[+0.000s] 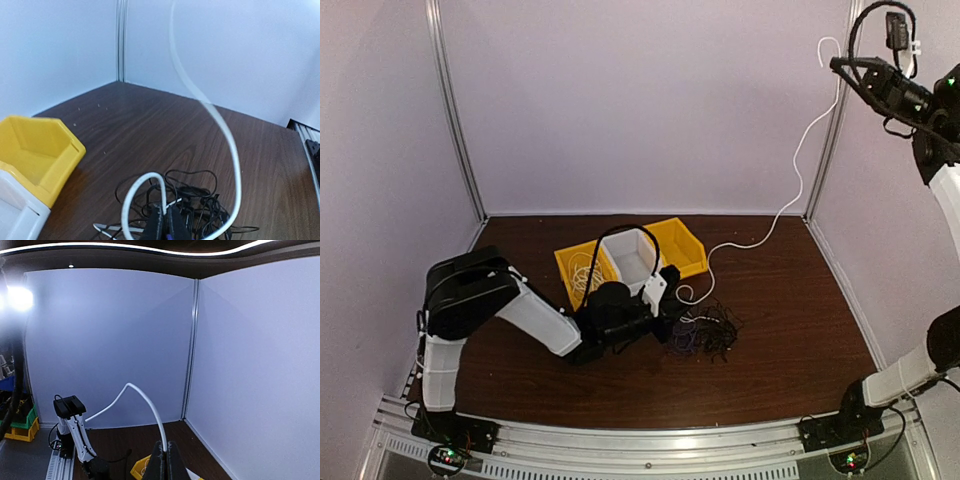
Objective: Untangle the cables
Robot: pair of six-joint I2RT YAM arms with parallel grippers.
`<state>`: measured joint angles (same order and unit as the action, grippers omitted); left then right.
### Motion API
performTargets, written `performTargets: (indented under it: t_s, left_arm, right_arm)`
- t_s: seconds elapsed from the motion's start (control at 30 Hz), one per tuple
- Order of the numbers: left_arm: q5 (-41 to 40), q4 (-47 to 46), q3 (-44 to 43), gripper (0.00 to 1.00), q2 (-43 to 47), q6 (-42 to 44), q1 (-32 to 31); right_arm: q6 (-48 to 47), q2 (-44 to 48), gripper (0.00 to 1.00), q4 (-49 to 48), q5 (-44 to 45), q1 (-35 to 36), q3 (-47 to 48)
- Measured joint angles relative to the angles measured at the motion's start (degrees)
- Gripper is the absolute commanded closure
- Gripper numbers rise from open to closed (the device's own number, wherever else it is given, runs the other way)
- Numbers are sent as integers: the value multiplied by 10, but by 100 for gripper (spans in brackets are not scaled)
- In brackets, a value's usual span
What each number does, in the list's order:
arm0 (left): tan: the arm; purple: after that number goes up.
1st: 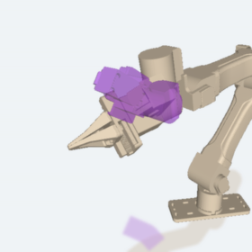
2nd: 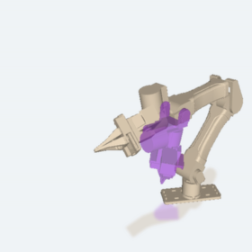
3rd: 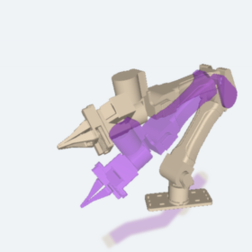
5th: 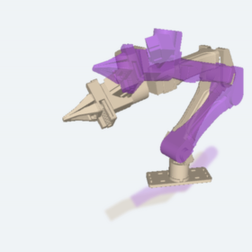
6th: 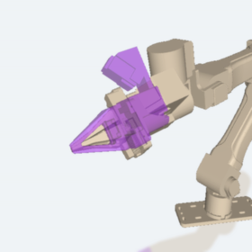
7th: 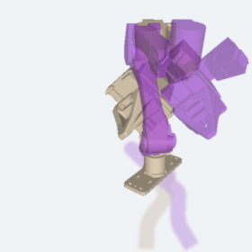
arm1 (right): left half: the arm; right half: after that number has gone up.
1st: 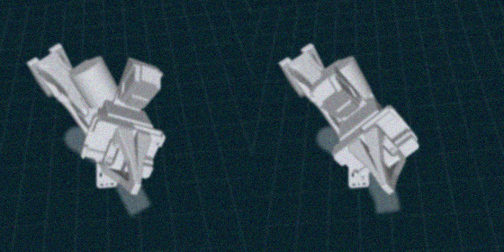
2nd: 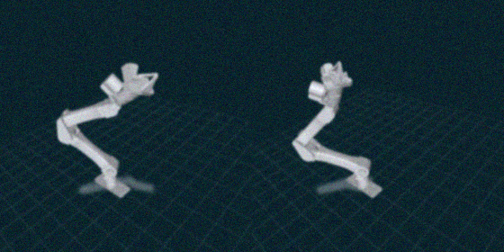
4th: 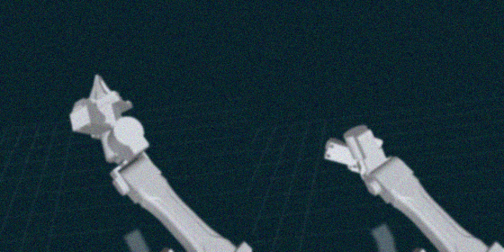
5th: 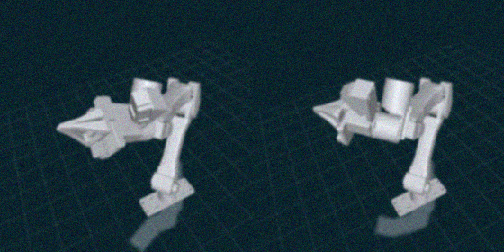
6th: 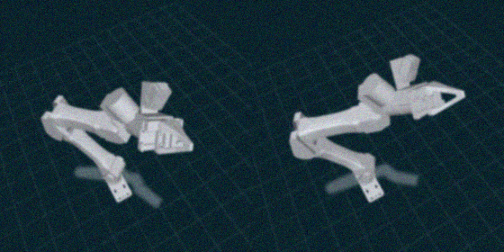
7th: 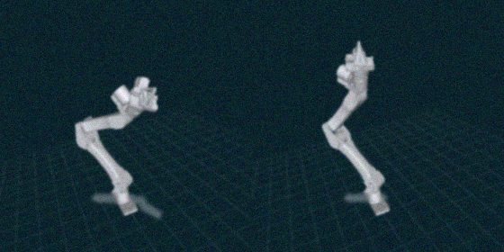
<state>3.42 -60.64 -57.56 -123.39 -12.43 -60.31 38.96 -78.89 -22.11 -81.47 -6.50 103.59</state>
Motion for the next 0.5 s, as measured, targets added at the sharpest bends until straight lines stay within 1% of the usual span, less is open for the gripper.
performTargets:
  t_s: [0.1, 0.17, 0.23, 0.3, 0.43, 0.5]
  left_arm:
    - [-1, -13, 37, 96, 68, 14, 0]
    - [-2, -18, 54, 97, 106, 24, 0]
    - [-2, -18, 64, 98, 133, 33, 0]
    - [-3, -15, 73, 98, 154, 40, 0]
    - [-7, -6, 80, 98, 192, 48, 0]
    - [-6, -1, 79, 98, 208, 52, 0]
  right_arm:
    - [-96, 21, 100, 85, 8, -35, -131]
    - [-194, 16, 100, 191, 33, -49, -196]
    - [-303, 9, 100, 303, 81, -48, -236]
    - [-389, 12, 100, 380, 119, -38, -268]
    - [-514, 37, 97, 473, 167, -14, -333]
    - [-555, 49, 93, 502, 184, 5, -354]
